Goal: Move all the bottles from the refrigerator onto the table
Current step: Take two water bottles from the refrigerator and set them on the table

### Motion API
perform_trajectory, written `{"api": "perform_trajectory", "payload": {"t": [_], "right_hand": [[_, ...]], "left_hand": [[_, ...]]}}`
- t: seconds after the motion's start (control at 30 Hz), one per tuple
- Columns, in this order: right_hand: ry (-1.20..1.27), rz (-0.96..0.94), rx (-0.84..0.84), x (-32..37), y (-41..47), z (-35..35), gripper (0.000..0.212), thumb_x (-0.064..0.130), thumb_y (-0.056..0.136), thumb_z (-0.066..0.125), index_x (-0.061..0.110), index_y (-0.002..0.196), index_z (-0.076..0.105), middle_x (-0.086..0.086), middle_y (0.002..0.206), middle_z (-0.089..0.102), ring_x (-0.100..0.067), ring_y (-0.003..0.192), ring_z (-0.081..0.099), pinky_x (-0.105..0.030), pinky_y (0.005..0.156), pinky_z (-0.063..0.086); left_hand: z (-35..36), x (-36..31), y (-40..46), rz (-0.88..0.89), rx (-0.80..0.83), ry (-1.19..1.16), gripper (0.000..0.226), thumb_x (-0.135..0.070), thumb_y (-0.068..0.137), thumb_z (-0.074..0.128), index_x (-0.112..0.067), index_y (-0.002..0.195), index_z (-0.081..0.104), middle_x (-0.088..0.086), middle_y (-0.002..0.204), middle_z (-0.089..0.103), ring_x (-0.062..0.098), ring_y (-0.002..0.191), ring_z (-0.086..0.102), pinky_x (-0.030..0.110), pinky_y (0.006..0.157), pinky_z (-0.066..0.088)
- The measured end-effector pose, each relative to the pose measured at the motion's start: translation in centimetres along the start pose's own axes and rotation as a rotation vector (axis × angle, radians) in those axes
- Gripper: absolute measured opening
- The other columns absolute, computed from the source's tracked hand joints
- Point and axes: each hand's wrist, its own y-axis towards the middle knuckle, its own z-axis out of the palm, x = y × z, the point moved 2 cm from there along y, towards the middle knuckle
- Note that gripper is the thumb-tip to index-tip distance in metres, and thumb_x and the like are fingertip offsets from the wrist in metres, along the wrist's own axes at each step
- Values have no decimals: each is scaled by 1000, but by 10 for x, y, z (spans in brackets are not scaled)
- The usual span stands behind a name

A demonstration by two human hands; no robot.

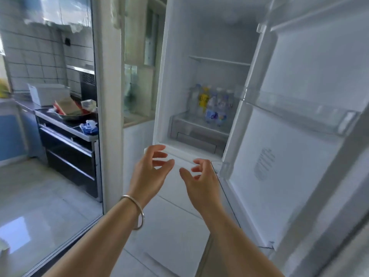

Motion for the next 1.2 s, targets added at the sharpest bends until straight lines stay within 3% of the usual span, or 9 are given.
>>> {"api": "perform_trajectory", "payload": {"t": [0.27,0.4,0.53,0.67,0.77,0.9,0.97,1.07,1.2], "right_hand": [[51,101,-159,4,120,73,37,38,82,59,27,115,47,7,110,55,-14,99,54,-28,75,37],[116,181,-244,6,172,98,34,37,81,60,28,112,49,8,108,56,-14,99,55,-27,73,40],[192,212,-330,4,227,112,34,36,81,61,25,111,51,5,103,59,-16,96,60,-34,79,50],[182,198,-404,-6,279,121,30,35,81,62,29,108,49,10,100,56,-7,87,56,-22,68,43],[192,180,-447,-23,327,117,32,39,80,63,31,107,48,9,101,57,-15,89,58,-27,74,42],[247,133,-518,-42,408,101,52,47,71,60,22,115,50,7,89,60,-17,88,57,-40,86,45],[265,120,-575,-55,457,88,51,42,76,62,18,119,51,10,90,60,-16,93,60,-38,87,47],[293,96,-654,-71,523,59,29,30,84,62,21,110,50,7,91,60,-13,87,62,-21,73,48],[278,49,-862,-101,589,23,36,27,84,64,16,115,50,0,107,55,-17,100,56,-26,83,39]], "left_hand": [[-13,71,141,73,167,-26,30,-24,86,64,-29,112,50,-13,97,60,4,86,60,5,56,44],[-8,97,215,65,287,-69,30,-25,85,65,-33,110,50,-14,98,61,8,89,62,16,63,45],[14,115,271,46,347,-106,28,-23,85,65,-34,106,52,-11,96,62,5,84,61,12,57,43],[45,132,322,61,408,-118,28,-22,85,65,-29,109,52,-11,96,63,5,88,60,15,66,42],[77,146,359,75,433,-142,29,-20,85,65,-28,110,53,-8,97,64,8,89,62,17,68,44],[123,163,407,65,471,-192,26,-18,84,65,-35,101,53,-7,98,65,13,88,64,18,60,47],[154,169,438,74,454,-206,26,-16,83,66,-32,101,54,-5,97,65,13,83,63,17,60,48],[203,166,487,64,464,-219,29,-17,84,65,-28,108,54,-4,98,64,8,83,61,14,64,48],[271,161,546,32,518,-245,33,-16,83,65,-25,113,52,-7,96,61,9,83,59,13,62,43]]}}
